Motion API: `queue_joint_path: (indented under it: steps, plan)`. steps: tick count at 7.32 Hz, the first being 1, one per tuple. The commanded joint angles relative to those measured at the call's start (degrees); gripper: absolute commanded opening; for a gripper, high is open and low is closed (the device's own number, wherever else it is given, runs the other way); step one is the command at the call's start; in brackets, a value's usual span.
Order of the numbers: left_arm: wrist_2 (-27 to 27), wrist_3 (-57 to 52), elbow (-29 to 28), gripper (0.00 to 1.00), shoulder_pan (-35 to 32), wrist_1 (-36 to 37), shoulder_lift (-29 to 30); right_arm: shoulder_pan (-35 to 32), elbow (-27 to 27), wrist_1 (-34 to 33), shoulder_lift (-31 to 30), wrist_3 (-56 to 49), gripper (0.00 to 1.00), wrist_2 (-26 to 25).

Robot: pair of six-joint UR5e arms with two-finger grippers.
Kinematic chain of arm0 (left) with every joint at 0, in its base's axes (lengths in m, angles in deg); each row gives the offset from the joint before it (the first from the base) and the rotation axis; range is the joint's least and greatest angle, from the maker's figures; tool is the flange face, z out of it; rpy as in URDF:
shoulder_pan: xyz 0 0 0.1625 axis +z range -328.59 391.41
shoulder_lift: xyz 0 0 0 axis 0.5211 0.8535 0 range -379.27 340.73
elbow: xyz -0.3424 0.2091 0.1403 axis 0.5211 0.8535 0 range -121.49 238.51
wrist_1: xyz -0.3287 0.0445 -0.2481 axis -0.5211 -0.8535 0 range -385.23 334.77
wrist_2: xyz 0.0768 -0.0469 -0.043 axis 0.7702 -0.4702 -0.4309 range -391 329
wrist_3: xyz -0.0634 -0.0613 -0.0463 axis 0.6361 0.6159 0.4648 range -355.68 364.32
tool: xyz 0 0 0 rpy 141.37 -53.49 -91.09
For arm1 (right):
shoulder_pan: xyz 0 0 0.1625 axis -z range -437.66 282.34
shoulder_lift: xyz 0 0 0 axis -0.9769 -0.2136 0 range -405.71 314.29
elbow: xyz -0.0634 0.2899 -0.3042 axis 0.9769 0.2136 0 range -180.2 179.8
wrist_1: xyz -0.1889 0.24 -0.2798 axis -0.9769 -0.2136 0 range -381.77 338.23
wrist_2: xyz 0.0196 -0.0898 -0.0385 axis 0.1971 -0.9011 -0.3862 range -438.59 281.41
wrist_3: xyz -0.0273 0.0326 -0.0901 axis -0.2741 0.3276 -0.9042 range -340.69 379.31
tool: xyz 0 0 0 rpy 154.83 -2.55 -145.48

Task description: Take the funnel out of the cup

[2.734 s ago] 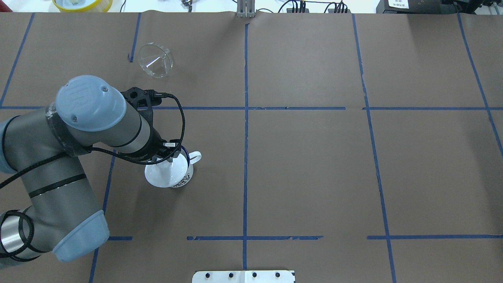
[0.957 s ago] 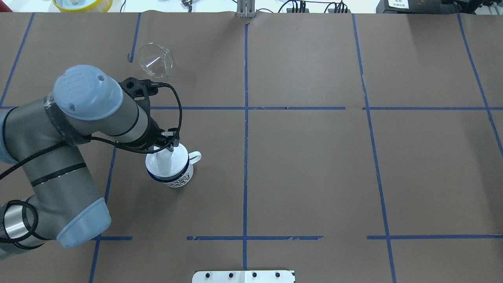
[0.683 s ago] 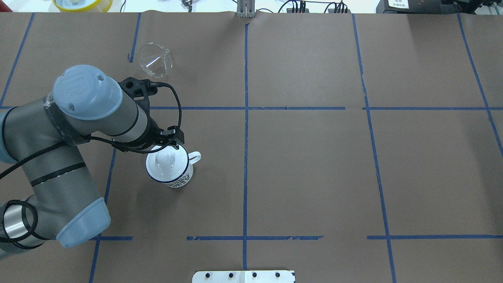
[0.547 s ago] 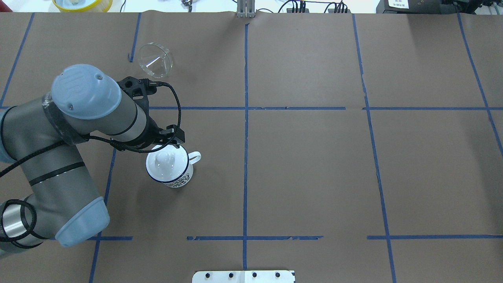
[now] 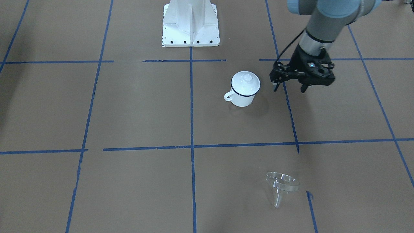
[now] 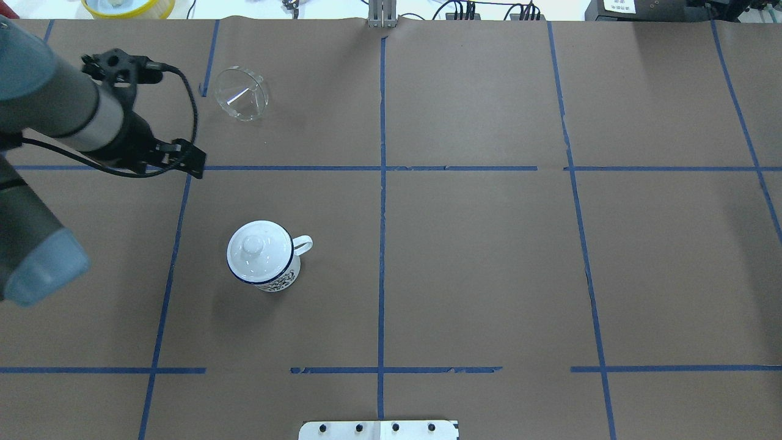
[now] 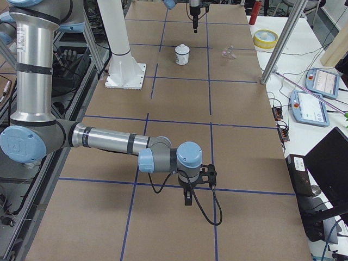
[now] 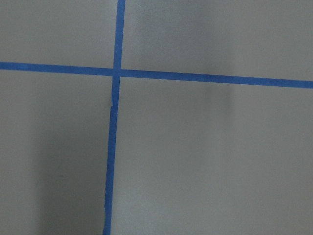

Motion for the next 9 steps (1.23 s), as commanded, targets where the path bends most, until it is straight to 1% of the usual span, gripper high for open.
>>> queue_joint_path:
  steps: [1, 2, 3, 4, 5, 6, 7, 8, 9]
  plan:
    - [-7.33, -28.9, -2.13, 1.0, -17.0, -2.45, -10.36, 0.0, 0.0, 0.0, 0.0, 0.0, 1.0, 0.0]
    - [-7.86, -38.15, -4.15, 1.0, -22.9, -2.45, -13.79, 0.0, 0.0, 0.0, 0.0, 0.0, 1.0, 0.0]
    - [-11.7, -41.99, -7.56, 1.0, -29.32, -2.37, -15.83, 0.0, 0.0, 0.0, 0.0, 0.0, 1.0, 0.0]
    - [-17.13, -42.29, -10.03, 1.0, -31.12, -2.36, -19.94, 0.0, 0.0, 0.0, 0.0, 0.0, 1.0, 0.0]
    - [-18.4, -42.9, -11.88, 1.0, -31.83, -2.54, -22.76, 0.0, 0.0, 0.0, 0.0, 0.0, 1.0, 0.0]
    - [-18.5, -43.51, -12.08, 1.0, -35.5, -2.45, -22.88, 0.0, 0.0, 0.0, 0.0, 0.0, 1.0, 0.0]
    - [-18.24, -43.52, -12.08, 1.0, -35.88, -2.19, -23.23, 0.0, 0.0, 0.0, 0.0, 0.0, 1.0, 0.0]
    - [-17.98, -43.35, -11.9, 1.0, -36.06, -2.01, -24.8, 0.0, 0.0, 0.0, 0.0, 0.0, 1.0, 0.0]
    - [-17.8, -42.91, -12.69, 1.0, -36.15, -1.75, -24.2, 0.0, 0.0, 0.0, 0.0, 0.0, 1.0, 0.0]
